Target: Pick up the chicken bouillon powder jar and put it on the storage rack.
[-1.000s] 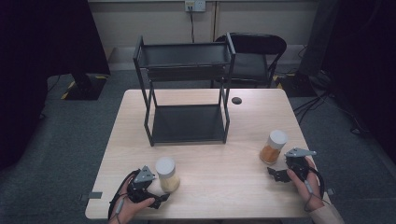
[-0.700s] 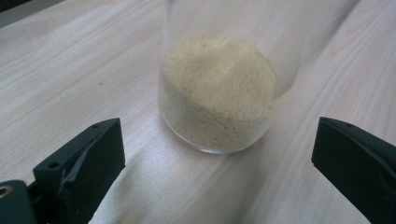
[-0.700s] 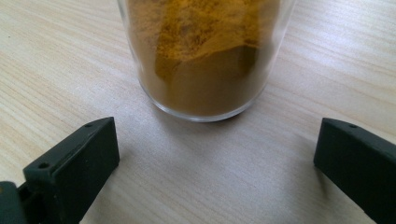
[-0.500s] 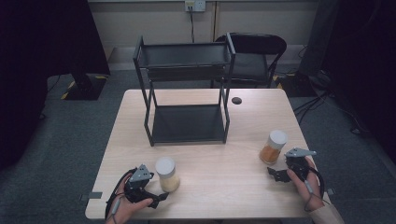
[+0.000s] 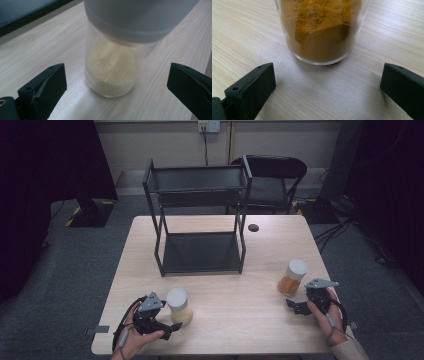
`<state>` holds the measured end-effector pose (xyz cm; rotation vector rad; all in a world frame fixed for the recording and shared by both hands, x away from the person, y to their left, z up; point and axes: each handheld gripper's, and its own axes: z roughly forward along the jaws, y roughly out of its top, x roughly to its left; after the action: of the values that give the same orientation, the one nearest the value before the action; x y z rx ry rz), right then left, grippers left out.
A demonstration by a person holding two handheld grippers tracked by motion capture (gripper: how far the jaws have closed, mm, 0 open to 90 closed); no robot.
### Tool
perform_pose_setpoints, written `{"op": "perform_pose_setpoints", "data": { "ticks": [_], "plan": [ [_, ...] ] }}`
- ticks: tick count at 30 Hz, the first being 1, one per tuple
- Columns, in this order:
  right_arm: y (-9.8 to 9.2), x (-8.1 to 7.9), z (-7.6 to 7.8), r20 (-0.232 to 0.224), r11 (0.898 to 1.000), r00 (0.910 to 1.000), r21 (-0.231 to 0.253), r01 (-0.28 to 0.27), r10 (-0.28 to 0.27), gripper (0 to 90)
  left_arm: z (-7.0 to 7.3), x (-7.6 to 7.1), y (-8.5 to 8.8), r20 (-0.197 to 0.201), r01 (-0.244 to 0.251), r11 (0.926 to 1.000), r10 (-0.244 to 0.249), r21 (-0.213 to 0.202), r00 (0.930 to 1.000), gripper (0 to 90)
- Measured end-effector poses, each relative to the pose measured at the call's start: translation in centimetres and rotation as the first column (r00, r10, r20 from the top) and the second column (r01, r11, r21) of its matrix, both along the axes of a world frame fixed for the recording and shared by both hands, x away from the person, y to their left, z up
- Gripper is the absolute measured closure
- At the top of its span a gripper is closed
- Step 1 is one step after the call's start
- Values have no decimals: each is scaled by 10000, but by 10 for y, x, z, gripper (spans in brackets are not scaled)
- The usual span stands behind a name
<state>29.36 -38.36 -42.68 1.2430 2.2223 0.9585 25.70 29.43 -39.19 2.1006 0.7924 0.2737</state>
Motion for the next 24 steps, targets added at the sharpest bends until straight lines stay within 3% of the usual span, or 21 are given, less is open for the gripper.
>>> {"op": "perform_pose_setpoints", "data": {
  "ticks": [13,24],
  "plan": [
    [0,0,0,-1,10000,10000,1,-1,1,0,7,8,-10,302,78,9994,-67,-350,9995,33],
    [0,0,0,-1,10000,10000,1,-2,2,0,4,16,-13,518,388,9959,-346,-814,9981,189]
  ]
}}
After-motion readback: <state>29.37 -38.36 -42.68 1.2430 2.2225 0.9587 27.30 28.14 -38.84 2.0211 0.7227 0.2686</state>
